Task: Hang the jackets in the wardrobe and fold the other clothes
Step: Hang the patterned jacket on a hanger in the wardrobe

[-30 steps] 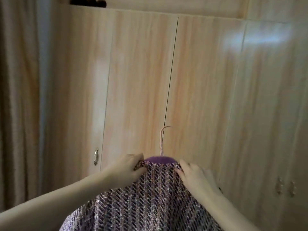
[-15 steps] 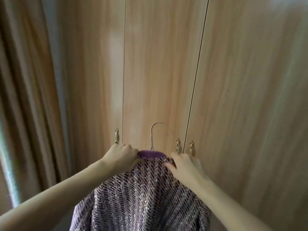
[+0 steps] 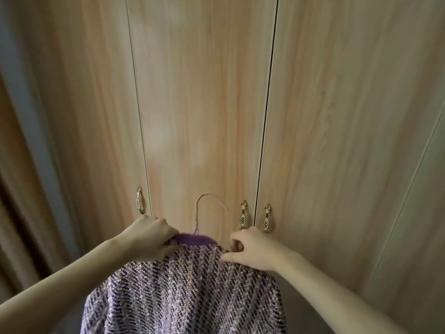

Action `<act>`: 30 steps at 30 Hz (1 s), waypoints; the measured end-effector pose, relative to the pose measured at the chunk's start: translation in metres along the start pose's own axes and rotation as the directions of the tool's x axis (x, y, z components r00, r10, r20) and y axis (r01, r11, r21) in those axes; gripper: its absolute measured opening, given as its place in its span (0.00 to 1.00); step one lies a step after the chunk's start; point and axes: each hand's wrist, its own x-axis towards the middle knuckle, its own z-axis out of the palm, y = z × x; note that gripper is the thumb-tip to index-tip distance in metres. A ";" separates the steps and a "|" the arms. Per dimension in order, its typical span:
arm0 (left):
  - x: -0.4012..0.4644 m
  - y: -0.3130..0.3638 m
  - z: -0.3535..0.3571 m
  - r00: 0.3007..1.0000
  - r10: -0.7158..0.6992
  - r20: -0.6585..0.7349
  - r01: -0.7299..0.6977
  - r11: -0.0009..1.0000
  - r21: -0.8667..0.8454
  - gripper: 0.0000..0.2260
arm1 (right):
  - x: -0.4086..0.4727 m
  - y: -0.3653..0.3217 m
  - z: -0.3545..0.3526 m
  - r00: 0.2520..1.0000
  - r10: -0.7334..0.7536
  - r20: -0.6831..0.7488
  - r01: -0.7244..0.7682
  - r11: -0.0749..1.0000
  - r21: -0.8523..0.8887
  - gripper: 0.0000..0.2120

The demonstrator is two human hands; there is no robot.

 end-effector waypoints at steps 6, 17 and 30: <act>0.040 -0.004 0.027 0.997 0.051 0.049 -0.050 0.998 -0.029 0.16 | 0.035 0.032 0.017 0.998 0.046 0.039 -0.046 0.999 0.003 0.17; 0.126 -0.026 0.070 0.967 0.246 0.064 -0.231 0.956 -0.183 0.15 | 0.092 0.107 0.033 0.588 0.648 -0.484 -0.482 0.762 0.433 0.13; 0.148 0.002 0.096 0.921 0.390 -0.010 -0.379 0.888 -0.260 0.17 | 0.109 0.106 0.046 0.394 0.745 -0.538 -0.638 0.643 0.424 0.07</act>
